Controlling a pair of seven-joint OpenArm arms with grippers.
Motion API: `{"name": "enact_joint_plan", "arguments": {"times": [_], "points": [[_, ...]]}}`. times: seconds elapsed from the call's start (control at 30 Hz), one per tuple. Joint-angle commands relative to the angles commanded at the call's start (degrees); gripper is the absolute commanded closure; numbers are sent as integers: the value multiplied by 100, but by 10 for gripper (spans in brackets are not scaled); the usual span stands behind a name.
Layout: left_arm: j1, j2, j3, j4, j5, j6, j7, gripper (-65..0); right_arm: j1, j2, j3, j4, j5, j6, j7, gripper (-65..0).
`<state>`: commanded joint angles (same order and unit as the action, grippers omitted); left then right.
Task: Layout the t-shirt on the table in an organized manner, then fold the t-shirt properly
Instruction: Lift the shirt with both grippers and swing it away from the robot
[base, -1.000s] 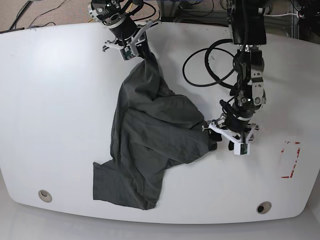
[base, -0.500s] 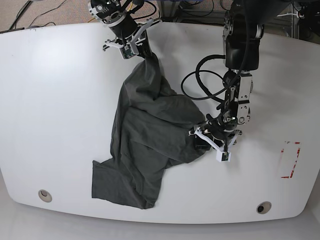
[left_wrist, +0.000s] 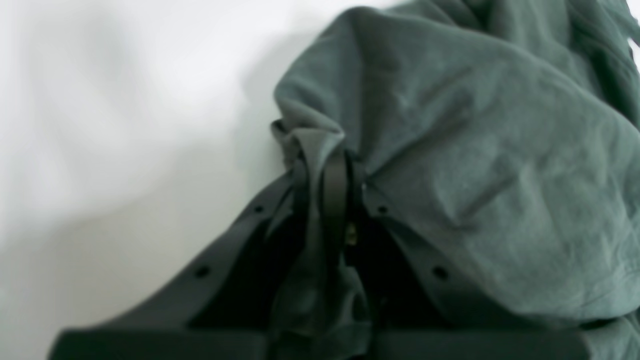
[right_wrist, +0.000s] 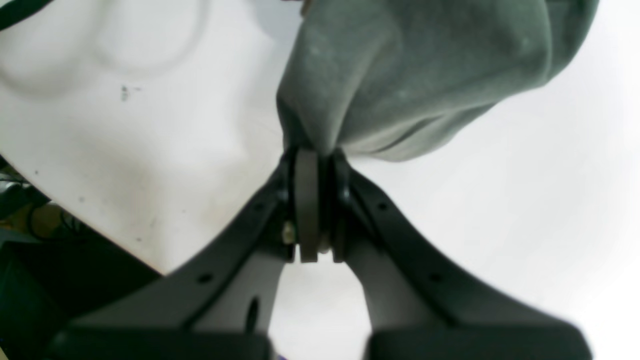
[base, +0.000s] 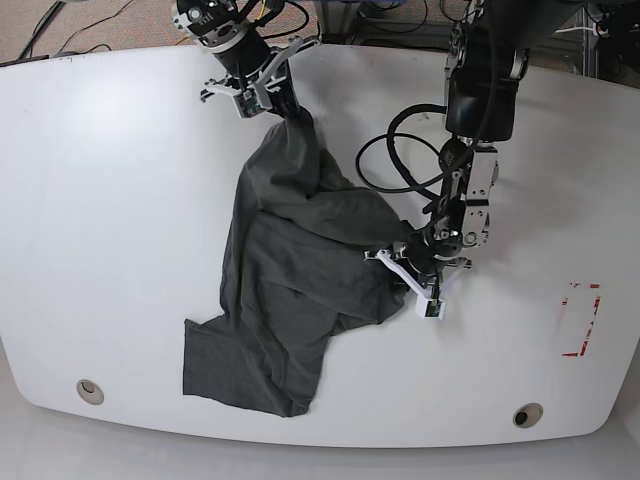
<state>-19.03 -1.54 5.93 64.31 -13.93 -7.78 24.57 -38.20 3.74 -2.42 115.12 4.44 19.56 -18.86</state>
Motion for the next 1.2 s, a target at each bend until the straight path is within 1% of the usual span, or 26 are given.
{"name": "enact_joint_plan", "arguments": {"times": [0.03,0.2,0.3,0.37,0.4,0.43,0.47,0.5,0.53,0.57,0.6,0.67,0.73,0.9,0.93,0.97,1.1,1.17,1.2], "points": [[114,-88,0,167,0,0,0,0,26,0,79,0,0,0,0,0],[440,-316,0,1143,0,0,9,0,308,0,378,0,0,0,0,0],[677,-536,0,1881,0,0,44,0,484,0,589,0,9,0,0,0],[774,-747,0,2391,0,0,193,0,774,18,765,0,9,9,-18,0],[774,-774,-9,2470,0,0,229,0,818,18,791,0,9,9,-26,0],[782,-835,-79,2725,-9,0,325,0,976,26,879,0,9,53,-35,0],[791,-853,-202,2927,-9,0,404,0,1160,26,958,9,9,123,-44,0],[791,-853,-255,3015,-9,0,440,0,1231,26,985,9,9,149,-53,0],[791,-844,-431,3226,-9,0,527,0,1415,26,1064,9,9,220,-70,0],[791,-835,-545,3332,-9,0,580,0,1521,26,1090,9,9,255,-97,0],[774,-835,-695,3499,-9,0,668,0,1732,18,1143,9,9,299,-202,0],[730,-826,-862,3701,-9,0,800,0,2013,18,1213,9,9,308,-369,0],[527,-818,-1020,3938,-9,0,958,0,2374,18,1284,9,9,352,-580,0],[-53,-818,-1319,4264,-9,0,1512,-1,3182,35,1670,-26,9,756,-1037,0],[-237,-818,-1398,4273,-9,0,1635,-1,3393,35,1741,-26,-9,888,-1178,0],[-334,-818,-1424,4273,-9,0,1697,-1,3508,35,1767,-26,-9,958,-1248,0],[-835,-818,-1521,4255,-9,0,1881,-1,4185,53,1846,-18,-44,1178,-1556,0],[-1020,-818,-1521,4255,9,0,1908,-1,4422,149,1899,-18,-44,1266,-1644,0],[-1108,-818,-1521,4255,9,0,1908,-1,4527,202,1899,-18,-44,1284,-1688,0]]}}
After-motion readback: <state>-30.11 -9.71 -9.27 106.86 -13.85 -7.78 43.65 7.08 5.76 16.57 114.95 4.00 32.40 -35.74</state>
